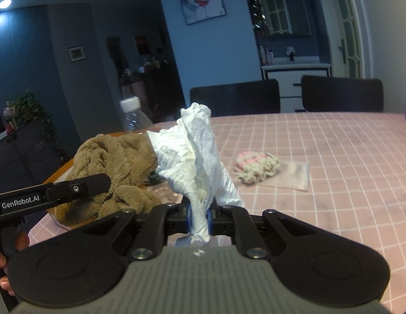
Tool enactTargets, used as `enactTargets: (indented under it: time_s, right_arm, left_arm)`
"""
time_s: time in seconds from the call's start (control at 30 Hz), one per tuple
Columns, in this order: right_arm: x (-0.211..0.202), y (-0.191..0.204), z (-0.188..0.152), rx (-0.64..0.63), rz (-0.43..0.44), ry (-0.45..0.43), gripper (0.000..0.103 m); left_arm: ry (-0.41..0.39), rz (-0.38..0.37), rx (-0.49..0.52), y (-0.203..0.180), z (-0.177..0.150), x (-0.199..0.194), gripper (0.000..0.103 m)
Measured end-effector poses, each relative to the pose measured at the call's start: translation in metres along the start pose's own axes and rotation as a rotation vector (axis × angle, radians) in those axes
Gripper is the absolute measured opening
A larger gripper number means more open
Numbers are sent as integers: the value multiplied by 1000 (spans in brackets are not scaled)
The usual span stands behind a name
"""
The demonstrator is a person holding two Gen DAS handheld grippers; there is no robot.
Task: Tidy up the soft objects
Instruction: 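Carry the brown cloth and white tissue over the orange box with both tools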
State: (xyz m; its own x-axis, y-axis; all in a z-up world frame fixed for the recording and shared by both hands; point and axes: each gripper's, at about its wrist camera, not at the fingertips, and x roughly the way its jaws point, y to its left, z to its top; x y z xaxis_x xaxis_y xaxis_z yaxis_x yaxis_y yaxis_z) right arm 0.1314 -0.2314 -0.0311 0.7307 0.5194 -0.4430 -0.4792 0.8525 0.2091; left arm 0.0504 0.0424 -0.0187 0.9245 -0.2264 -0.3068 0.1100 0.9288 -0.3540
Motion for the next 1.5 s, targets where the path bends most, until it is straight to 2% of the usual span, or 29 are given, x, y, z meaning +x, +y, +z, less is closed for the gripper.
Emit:
enactTargets:
  time_s: [0.17,0.33,0.5,0.6,0.77,0.9,1.17,1.27,1.5]
  right_arm:
    - [-3,34,17,-75,65,-27,9]
    - [4,76,38,-171,149,-41,8]
    - [28,121,61,-274,209,-35,9]
    - [53,143,73,-298,240,2,8]
    - [107,180,83,-377,203,64,8]
    - [158,196,93,-422,136,120,9]
    - [243,204,97,-420,7,258,9]
    - [264,201,93,-413,0,306,9]
    - [286,209,81,-531,-31,370,10]
  left_arm:
    - [-61,47,25,17,21,-32,40]
    - [-109,139,77,41,48,-57,40]
    - [-113,220,126,61,77,-58,40]
    - [-98,266,167,69,91,-46,40]
    - [-51,316,226,86,105,-16,40]
    - [5,367,277,106,112,12,40]
    - [195,367,301,149,114,66,40]
    - [243,341,281,163,111,79,40]
    - [352,343,300,173,97,95,40]
